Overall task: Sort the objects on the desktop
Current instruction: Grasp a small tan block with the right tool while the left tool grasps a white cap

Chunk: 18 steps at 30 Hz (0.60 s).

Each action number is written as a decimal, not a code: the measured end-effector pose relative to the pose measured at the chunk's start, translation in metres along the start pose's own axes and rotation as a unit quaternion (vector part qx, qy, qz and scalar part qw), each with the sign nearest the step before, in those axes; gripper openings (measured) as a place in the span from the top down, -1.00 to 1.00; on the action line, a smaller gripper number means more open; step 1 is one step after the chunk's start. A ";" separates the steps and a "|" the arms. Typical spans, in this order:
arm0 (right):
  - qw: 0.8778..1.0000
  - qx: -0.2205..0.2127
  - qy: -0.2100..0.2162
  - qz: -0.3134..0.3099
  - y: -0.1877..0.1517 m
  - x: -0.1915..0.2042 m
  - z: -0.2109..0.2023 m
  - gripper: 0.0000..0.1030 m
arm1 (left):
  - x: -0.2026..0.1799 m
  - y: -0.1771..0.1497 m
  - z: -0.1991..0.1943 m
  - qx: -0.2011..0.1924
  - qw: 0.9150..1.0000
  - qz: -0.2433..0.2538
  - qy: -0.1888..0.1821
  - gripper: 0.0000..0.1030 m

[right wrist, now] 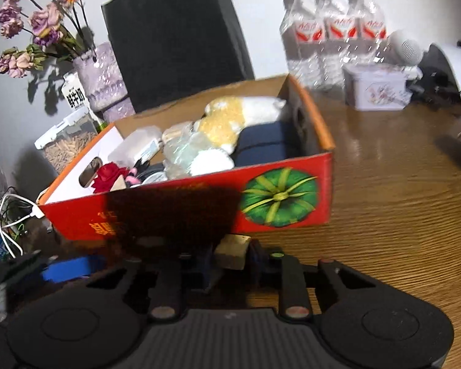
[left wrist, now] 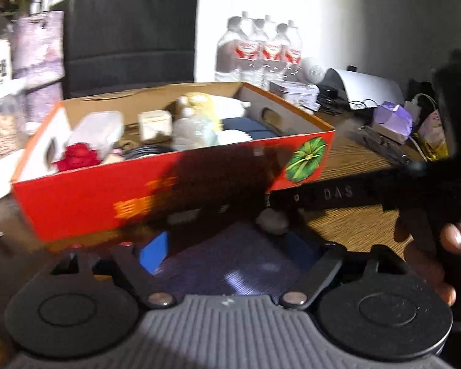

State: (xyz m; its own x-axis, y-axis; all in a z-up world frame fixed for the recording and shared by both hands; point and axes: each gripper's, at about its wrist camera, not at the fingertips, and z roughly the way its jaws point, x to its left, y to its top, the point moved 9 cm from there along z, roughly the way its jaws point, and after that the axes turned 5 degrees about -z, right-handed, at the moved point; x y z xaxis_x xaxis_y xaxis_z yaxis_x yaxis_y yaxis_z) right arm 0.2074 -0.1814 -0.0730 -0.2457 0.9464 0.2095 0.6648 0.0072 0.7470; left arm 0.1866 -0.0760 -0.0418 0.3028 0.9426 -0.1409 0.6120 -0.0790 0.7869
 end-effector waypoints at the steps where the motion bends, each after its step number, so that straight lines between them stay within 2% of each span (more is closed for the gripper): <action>1: 1.000 -0.005 -0.001 -0.003 0.001 -0.003 -0.004 0.54 | -0.008 0.002 0.004 0.001 1.000 0.005 -0.009 -0.59; 3: 1.000 -0.015 -0.007 -0.013 0.001 -0.011 -0.014 0.54 | -0.024 0.006 0.013 0.003 0.999 0.017 -0.027 -0.57; 5: 0.999 -0.020 -0.013 -0.025 -0.003 -0.018 -0.019 0.54 | -0.035 0.008 0.026 0.012 0.999 0.024 -0.027 -0.47; 7: 0.999 -0.026 -0.009 -0.023 -0.006 -0.025 -0.024 0.55 | -0.042 0.009 0.039 0.027 0.999 0.026 -0.022 -0.03; 9: 0.999 -0.031 0.002 -0.012 -0.009 -0.032 -0.030 0.55 | -0.046 0.005 0.049 0.042 0.999 0.023 -0.022 0.17; 11: 0.999 -0.040 0.011 -0.006 -0.010 -0.035 -0.037 0.55 | -0.048 0.006 0.052 0.037 0.999 0.026 -0.014 0.21; 12: 0.999 -0.041 0.012 -0.009 -0.011 -0.035 -0.039 0.55 | -0.050 0.006 0.052 0.038 0.999 0.027 -0.012 0.48; 18: 0.998 -0.050 0.002 -0.033 -0.011 -0.027 -0.044 0.55 | -0.050 0.015 0.041 0.023 1.000 0.017 -0.006 0.51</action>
State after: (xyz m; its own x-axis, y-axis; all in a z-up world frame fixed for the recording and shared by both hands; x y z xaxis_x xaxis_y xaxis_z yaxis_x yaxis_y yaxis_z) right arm 0.1756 -0.2213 -0.0589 -0.2893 0.9439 0.1592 0.5735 0.0377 0.8184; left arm 0.2110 -0.1380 -0.0475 0.3326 0.9351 -0.1222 0.6336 -0.1256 0.7634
